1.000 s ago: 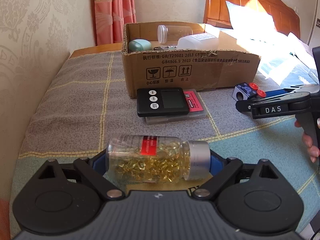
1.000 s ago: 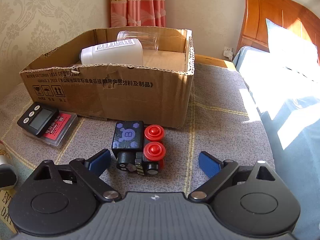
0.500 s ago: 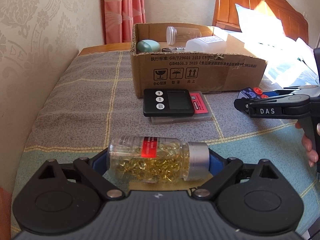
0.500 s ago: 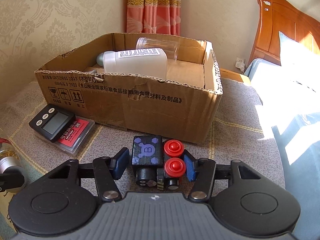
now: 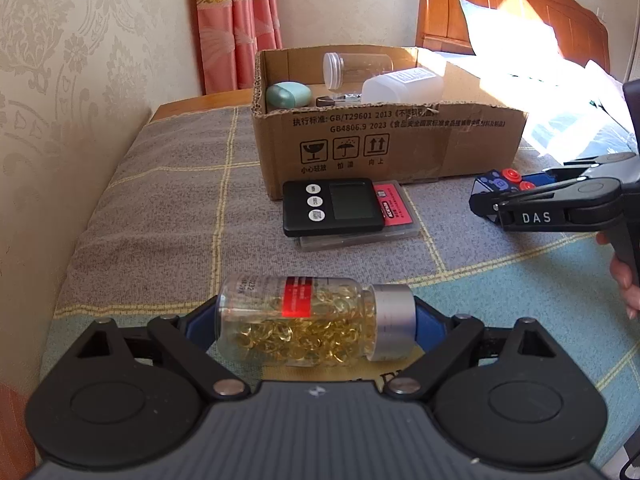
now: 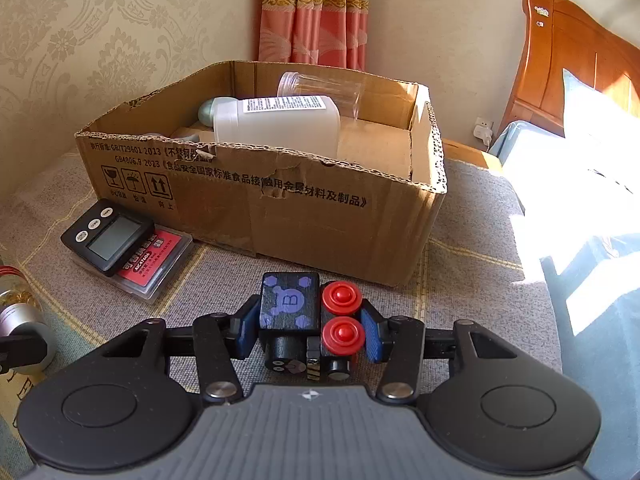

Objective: Organize rigid objects
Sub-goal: 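Carry the capsule bottle and navy toy into the box and release both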

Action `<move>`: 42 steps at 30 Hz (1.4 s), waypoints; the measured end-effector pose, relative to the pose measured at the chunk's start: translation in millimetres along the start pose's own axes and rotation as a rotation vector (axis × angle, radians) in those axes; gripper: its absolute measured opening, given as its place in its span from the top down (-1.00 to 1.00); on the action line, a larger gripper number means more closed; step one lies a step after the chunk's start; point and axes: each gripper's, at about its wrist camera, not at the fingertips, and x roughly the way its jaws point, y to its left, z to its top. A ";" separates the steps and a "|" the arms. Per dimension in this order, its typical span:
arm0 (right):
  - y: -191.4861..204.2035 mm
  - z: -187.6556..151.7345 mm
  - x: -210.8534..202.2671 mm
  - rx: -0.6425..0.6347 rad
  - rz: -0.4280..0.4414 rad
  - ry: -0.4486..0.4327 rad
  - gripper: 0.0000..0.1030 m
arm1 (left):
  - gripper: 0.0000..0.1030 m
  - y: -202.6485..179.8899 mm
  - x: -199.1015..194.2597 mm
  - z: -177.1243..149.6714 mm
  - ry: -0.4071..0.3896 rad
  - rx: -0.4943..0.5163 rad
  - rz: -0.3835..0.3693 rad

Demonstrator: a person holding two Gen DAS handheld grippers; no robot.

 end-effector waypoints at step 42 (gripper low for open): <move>-62.6 120.2 -16.0 0.039 0.035 -0.112 -0.94 | -0.81 6.6 -37.9 55.1 -0.081 0.053 0.011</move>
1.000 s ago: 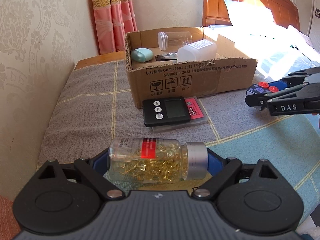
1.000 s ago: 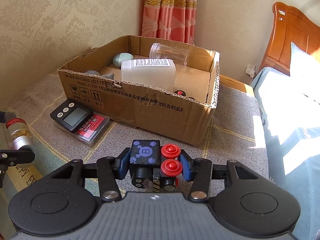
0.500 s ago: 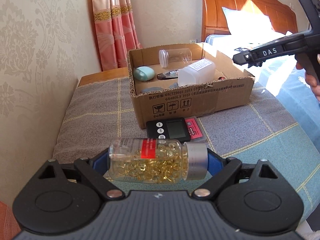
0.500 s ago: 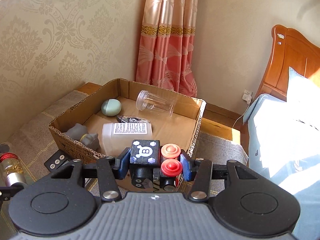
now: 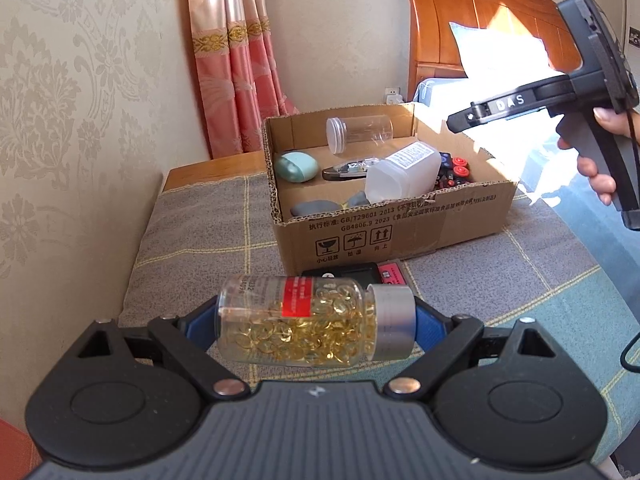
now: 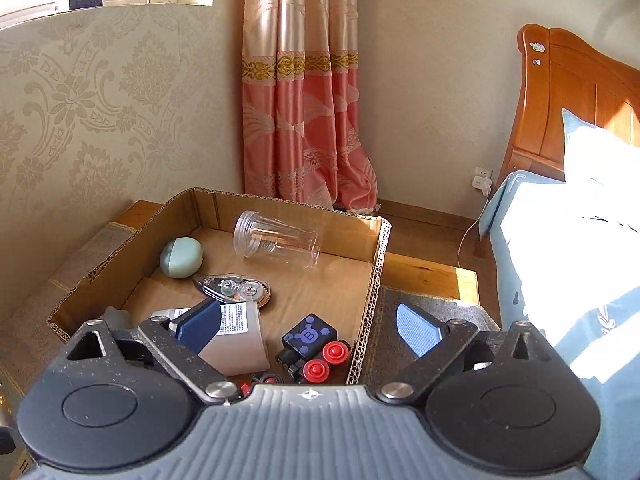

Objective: Organize rigid objects
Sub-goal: 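Carry the capsule bottle and navy toy into the box and release both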

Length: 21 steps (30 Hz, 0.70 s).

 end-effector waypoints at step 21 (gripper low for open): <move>33.3 -75.3 -74.4 0.038 -0.066 0.043 -1.00 | -0.81 -7.1 87.2 114.8 -0.025 0.007 -0.025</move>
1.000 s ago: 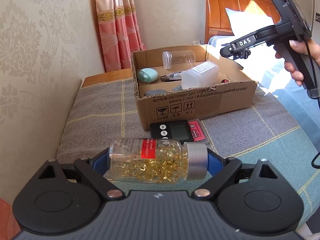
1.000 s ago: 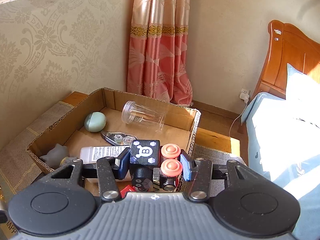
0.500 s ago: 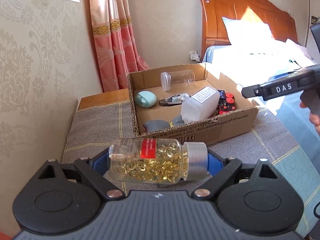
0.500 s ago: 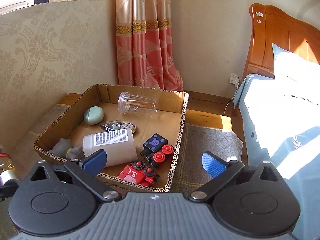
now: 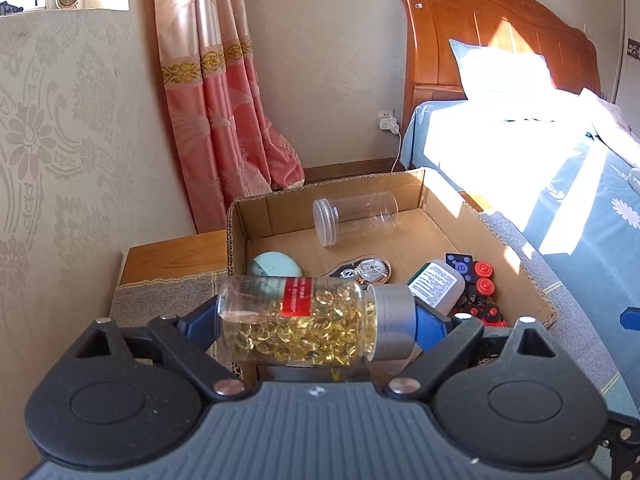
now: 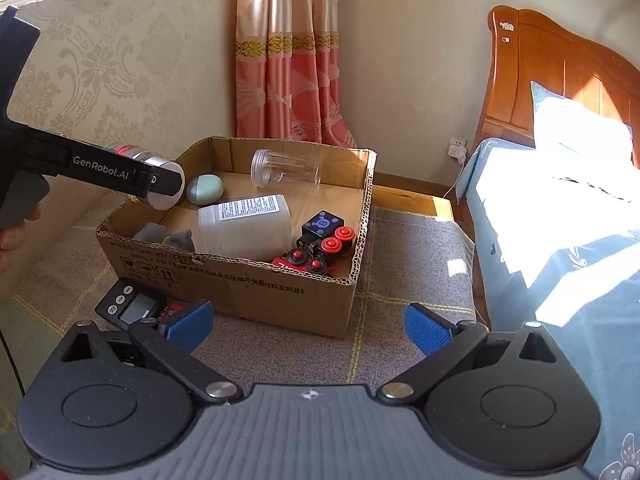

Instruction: Organize rigid objects

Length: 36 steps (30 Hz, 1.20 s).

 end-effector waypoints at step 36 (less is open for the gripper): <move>19.1 -19.7 -18.3 0.045 0.031 0.029 -1.00 | -0.99 4.3 -36.3 -87.2 0.043 -0.100 0.070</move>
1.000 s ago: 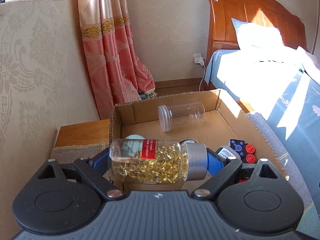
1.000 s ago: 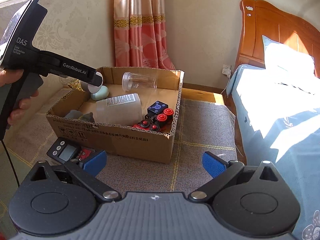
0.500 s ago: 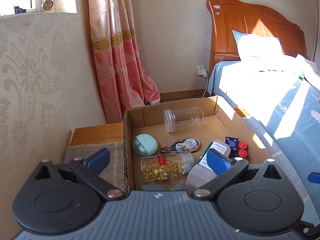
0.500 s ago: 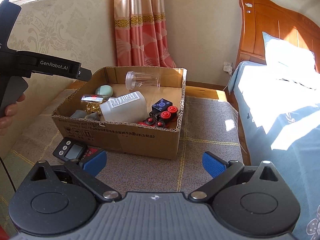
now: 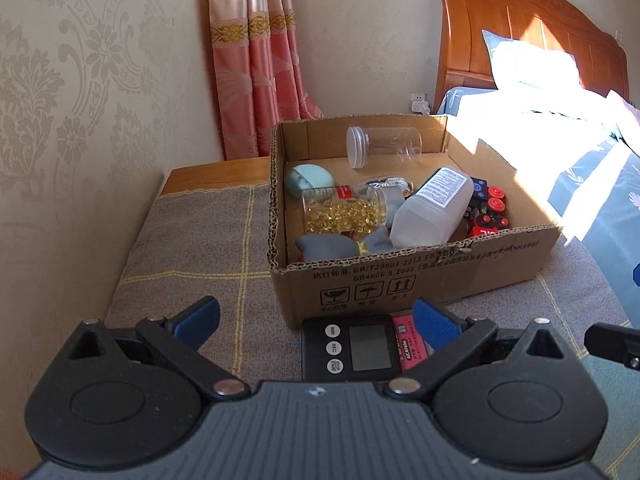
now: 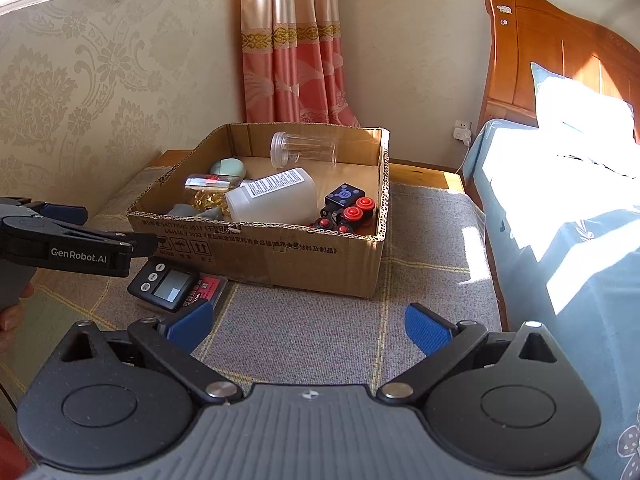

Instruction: Organize rigid objects

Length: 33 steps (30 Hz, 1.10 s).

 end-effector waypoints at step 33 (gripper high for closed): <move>7.3 -7.1 43.8 0.000 0.014 0.110 -1.00 | -0.35 3.6 46.1 -23.9 0.098 -0.047 -0.080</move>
